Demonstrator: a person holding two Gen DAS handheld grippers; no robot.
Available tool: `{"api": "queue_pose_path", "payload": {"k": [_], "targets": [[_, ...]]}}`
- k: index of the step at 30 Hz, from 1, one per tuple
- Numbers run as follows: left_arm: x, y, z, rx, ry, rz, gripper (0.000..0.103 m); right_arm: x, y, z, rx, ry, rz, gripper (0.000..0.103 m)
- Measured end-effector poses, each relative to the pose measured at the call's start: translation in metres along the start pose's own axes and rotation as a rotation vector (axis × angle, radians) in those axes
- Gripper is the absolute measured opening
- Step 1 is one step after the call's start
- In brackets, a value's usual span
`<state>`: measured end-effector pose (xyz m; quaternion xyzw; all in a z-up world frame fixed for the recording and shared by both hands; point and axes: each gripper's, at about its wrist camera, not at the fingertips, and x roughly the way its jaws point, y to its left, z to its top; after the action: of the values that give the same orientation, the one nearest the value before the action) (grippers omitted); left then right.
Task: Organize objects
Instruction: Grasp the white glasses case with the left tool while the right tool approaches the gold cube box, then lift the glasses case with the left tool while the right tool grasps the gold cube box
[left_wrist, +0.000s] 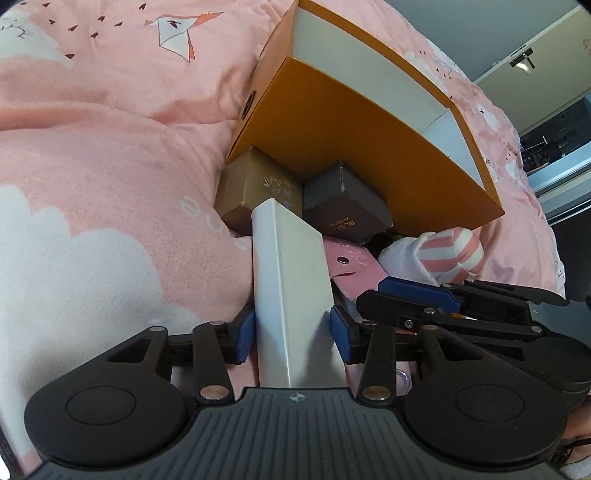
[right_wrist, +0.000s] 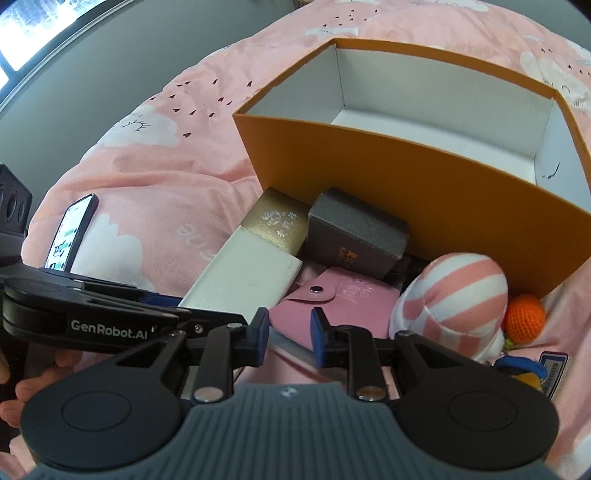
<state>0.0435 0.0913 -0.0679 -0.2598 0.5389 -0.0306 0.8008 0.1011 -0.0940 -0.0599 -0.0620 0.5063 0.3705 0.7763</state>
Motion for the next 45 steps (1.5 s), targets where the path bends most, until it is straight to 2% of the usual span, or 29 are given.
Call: {"api": "queue_pose_path", "payload": {"k": [5, 9, 12, 14, 17, 18, 23, 26, 34, 36, 39, 45], "targets": [[-0.008, -0.004, -0.005, 0.009, -0.057, 0.007, 0.04, -0.002, -0.001, 0.002, 0.014, 0.002, 0.012, 0.03], [-0.024, -0.008, -0.005, 0.037, -0.117, 0.008, 0.033, -0.01, -0.003, 0.007, 0.037, 0.0, 0.062, 0.032], [-0.043, -0.008, -0.002, 0.053, -0.18, 0.028, 0.032, -0.012, -0.001, 0.017, 0.064, -0.008, 0.083, 0.045], [-0.056, -0.007, 0.002, 0.061, -0.223, 0.055, 0.032, -0.011, 0.0, 0.024, 0.089, -0.014, 0.102, 0.047], [-0.07, -0.002, 0.013, 0.067, -0.278, 0.111, 0.032, 0.001, 0.002, 0.035, 0.143, -0.005, 0.118, 0.061], [-0.072, 0.001, 0.016, 0.062, -0.29, 0.121, 0.032, 0.007, 0.001, 0.038, 0.165, 0.0, 0.123, 0.063], [-0.074, 0.012, 0.032, 0.036, -0.318, 0.143, 0.032, 0.04, -0.007, 0.05, 0.311, 0.047, 0.133, 0.065], [-0.07, 0.015, 0.038, 0.032, -0.315, 0.144, 0.032, 0.055, -0.008, 0.057, 0.347, 0.062, 0.128, 0.076], [-0.065, 0.027, 0.047, 0.009, -0.302, 0.116, 0.032, 0.088, -0.009, 0.059, 0.395, 0.118, 0.1, 0.076], [-0.063, 0.028, 0.048, 0.007, -0.294, 0.11, 0.032, 0.094, -0.01, 0.059, 0.402, 0.127, 0.101, 0.073], [-0.061, 0.029, 0.051, 0.003, -0.286, 0.103, 0.032, 0.095, -0.009, 0.058, 0.407, 0.131, 0.089, 0.064], [-0.065, 0.027, 0.054, 0.008, -0.299, 0.095, 0.031, 0.074, -0.004, 0.057, 0.368, 0.091, 0.088, 0.063]]}}
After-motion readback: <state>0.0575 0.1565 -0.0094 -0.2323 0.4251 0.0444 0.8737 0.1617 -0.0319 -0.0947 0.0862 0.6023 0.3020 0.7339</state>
